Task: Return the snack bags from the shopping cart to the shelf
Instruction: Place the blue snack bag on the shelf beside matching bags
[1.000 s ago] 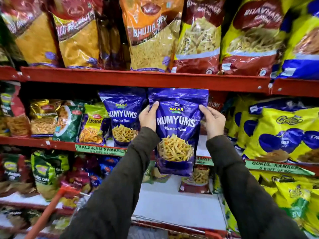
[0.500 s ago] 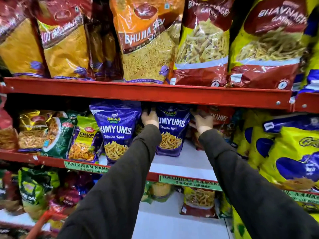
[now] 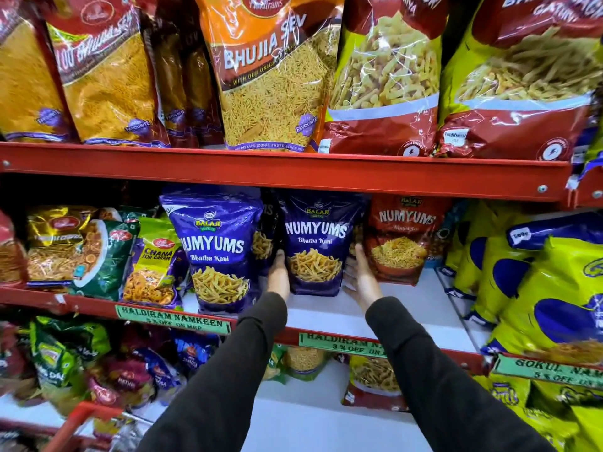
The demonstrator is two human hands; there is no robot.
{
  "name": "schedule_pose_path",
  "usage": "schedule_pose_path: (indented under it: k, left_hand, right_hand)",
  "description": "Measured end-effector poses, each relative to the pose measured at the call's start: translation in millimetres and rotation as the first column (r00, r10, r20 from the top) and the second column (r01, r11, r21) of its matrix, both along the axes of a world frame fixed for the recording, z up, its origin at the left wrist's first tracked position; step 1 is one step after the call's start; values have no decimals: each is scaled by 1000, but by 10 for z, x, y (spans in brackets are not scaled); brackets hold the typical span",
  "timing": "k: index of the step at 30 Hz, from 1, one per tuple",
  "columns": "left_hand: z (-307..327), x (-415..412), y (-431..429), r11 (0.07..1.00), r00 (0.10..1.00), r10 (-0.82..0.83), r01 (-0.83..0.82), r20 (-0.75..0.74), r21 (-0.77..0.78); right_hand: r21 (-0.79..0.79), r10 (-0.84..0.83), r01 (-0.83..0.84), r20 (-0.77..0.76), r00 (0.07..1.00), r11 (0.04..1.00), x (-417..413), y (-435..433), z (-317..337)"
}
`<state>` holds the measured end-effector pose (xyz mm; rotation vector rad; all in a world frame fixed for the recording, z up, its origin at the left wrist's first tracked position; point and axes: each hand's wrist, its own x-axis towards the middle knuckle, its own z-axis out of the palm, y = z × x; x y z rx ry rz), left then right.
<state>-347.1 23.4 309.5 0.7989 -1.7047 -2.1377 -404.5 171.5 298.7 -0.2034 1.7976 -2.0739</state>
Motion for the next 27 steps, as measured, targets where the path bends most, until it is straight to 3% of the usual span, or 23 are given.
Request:
schedule_pose_path:
  k: [6, 13, 21, 27]
  left_hand:
    - [-125, 279, -12, 977, 999, 50, -48, 5, -207]
    - [-288, 591, 32, 959, 997, 72, -66, 12, -274]
    - [-236, 815, 124, 931, 993, 59, -91, -100, -355]
    - [-537, 981, 232, 879, 929, 166, -291, -329, -377]
  right_hand:
    - [20, -51, 53, -88, 995, 998, 344, 42, -97]
    - [22, -34, 38, -169, 985, 999, 771, 152, -214]
    - [62, -10, 24, -215, 977, 998, 953, 190, -182]
    - [71, -238, 290, -404, 883, 955, 1114, 385, -509]
